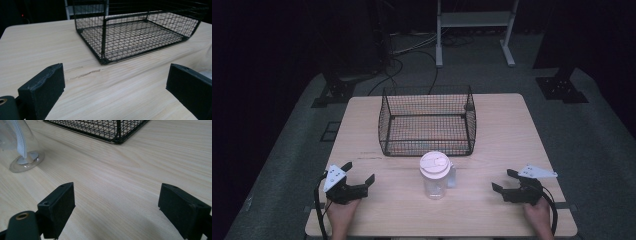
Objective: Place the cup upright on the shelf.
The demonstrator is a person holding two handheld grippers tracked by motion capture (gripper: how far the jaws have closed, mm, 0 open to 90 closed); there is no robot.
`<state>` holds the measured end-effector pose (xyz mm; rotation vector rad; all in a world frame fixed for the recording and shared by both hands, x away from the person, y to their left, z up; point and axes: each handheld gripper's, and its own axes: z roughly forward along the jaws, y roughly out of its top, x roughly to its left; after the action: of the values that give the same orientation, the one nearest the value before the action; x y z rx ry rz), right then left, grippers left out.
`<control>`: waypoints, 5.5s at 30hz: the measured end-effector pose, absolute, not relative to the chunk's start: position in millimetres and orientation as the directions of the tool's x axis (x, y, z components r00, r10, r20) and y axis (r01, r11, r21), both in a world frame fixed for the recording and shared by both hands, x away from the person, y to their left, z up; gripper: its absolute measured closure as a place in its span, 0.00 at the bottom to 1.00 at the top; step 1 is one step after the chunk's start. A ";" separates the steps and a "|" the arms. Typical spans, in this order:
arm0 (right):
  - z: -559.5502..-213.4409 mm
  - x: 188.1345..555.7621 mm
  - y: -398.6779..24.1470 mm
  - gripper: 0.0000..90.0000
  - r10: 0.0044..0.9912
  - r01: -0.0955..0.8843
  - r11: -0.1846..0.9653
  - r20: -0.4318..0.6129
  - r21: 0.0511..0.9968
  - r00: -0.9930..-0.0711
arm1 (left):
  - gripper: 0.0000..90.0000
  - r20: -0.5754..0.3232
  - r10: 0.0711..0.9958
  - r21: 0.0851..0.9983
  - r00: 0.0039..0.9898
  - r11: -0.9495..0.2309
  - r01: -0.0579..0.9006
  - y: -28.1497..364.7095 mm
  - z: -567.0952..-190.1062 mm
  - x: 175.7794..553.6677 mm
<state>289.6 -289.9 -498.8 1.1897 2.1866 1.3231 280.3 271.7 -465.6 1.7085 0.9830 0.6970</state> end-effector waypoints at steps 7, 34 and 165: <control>-498.9 289.4 -289.5 0.14 0.787 0.490 0.226 0.139 0.842 -0.601 | 0.01 0.029 0.840 0.942 0.542 -0.205 0.267 261.3 -461.4 277.8; -498.8 289.9 -293.2 0.14 0.794 0.501 0.198 0.162 0.842 -0.586 | 0.01 0.099 0.750 0.921 0.654 -0.318 0.225 225.1 -432.4 282.4; -498.4 288.3 -290.2 0.14 0.764 0.473 0.230 0.143 0.851 -0.629 | 0.01 0.002 0.326 0.752 0.945 -0.624 0.214 79.8 -380.9 325.2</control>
<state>288.3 -290.2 -498.4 1.1525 2.2041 1.3542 325.2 79.8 -380.9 2.2658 0.3784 0.1740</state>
